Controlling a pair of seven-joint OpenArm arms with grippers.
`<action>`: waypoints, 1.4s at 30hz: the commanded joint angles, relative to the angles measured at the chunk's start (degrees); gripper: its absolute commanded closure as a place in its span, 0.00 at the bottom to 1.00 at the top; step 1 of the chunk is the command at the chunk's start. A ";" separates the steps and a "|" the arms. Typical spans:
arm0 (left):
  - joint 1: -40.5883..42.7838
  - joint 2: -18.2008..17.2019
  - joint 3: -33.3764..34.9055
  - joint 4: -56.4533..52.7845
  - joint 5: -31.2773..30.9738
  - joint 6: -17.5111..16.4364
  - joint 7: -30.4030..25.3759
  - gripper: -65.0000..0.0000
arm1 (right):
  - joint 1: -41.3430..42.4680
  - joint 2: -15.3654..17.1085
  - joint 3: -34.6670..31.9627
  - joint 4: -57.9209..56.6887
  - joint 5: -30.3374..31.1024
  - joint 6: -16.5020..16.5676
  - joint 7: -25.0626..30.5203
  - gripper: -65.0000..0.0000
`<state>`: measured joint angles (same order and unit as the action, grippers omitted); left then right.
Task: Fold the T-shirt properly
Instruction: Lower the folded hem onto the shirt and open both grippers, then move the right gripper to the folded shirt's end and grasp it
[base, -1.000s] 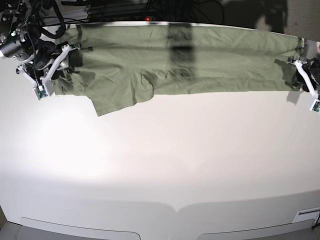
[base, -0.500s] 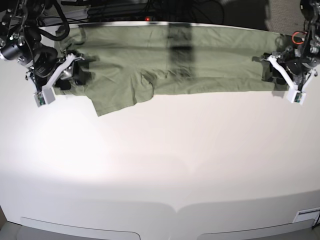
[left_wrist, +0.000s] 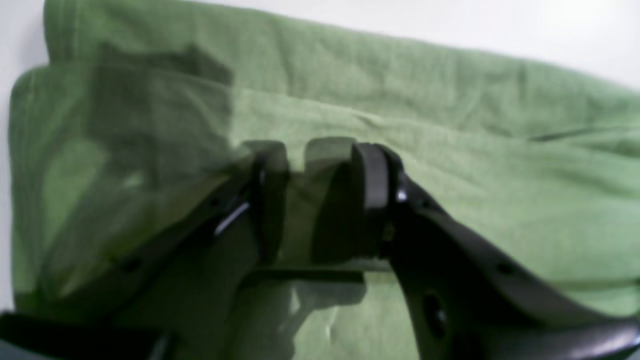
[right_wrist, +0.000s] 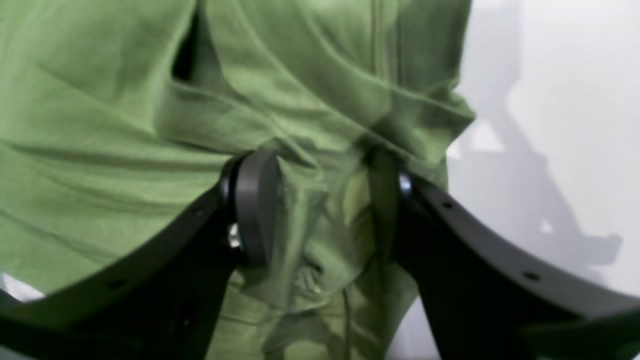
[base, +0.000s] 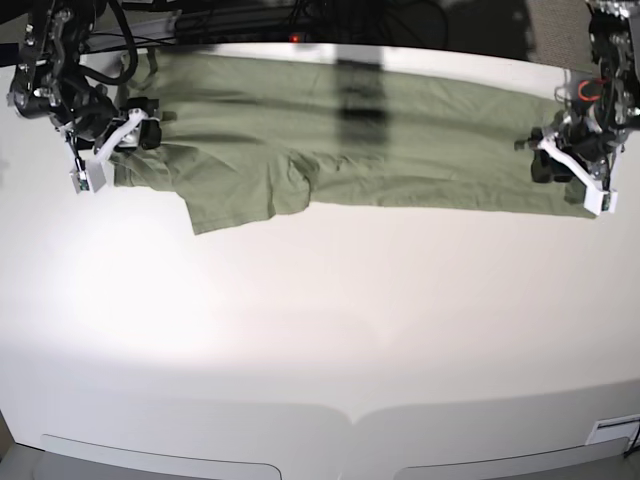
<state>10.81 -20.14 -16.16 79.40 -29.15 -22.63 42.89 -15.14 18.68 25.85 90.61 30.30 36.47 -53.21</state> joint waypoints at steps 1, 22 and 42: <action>0.39 0.48 0.46 -3.76 5.16 2.93 6.80 0.66 | 1.33 0.85 0.33 -0.57 -1.03 -0.22 0.72 0.55; -15.96 2.80 0.50 -17.75 6.01 1.42 8.68 0.66 | 23.28 1.66 0.35 -12.68 -0.48 2.32 -4.50 0.55; -18.60 2.97 0.50 -12.57 -3.72 1.16 11.96 0.66 | 48.50 0.50 -15.41 -39.04 -9.16 -1.31 4.33 0.55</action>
<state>-7.79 -16.97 -15.86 66.65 -33.98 -21.58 52.53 31.73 18.41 10.28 50.50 20.71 35.14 -49.63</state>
